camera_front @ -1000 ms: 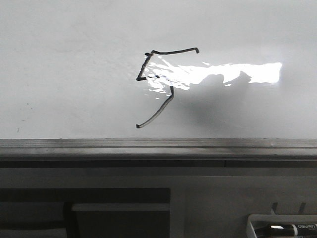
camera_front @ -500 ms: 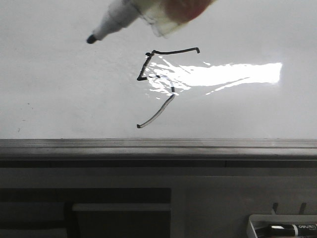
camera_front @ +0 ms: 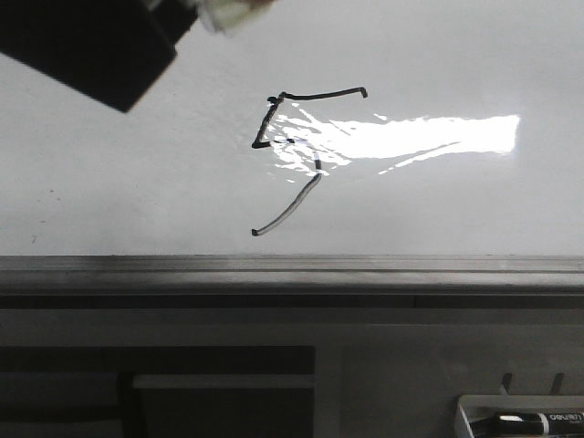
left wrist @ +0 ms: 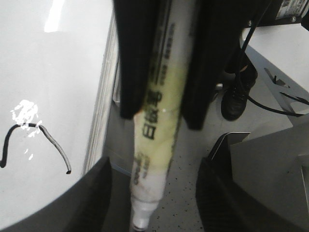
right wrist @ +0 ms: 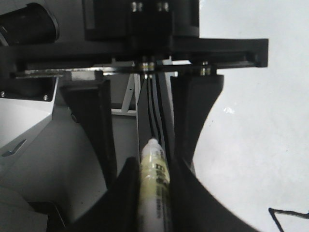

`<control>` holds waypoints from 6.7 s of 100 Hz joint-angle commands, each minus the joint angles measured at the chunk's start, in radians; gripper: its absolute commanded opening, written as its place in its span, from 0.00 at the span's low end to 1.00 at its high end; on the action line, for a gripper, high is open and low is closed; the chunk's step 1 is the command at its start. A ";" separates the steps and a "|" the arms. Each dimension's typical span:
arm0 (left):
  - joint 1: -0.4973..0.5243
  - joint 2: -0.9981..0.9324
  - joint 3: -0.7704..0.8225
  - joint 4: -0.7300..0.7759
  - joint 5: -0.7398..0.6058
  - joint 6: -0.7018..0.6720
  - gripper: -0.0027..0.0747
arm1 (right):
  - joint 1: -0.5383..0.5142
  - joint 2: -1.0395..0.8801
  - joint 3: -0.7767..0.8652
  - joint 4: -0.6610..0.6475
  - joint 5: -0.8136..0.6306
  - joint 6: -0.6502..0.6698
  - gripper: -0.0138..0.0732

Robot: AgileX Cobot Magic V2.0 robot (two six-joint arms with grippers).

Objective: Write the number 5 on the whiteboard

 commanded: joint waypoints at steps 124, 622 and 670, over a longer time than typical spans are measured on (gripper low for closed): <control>-0.005 0.092 -0.029 -0.024 -0.080 -0.001 0.01 | 0.000 0.047 0.014 0.054 -0.055 -0.006 0.19; 0.360 -0.916 0.847 0.400 -0.983 -0.712 0.01 | -0.199 -0.983 0.679 0.228 -0.591 0.010 0.09; 0.646 -1.071 0.990 0.362 -0.702 -0.857 0.01 | -0.199 -0.983 0.679 0.228 -0.590 0.010 0.09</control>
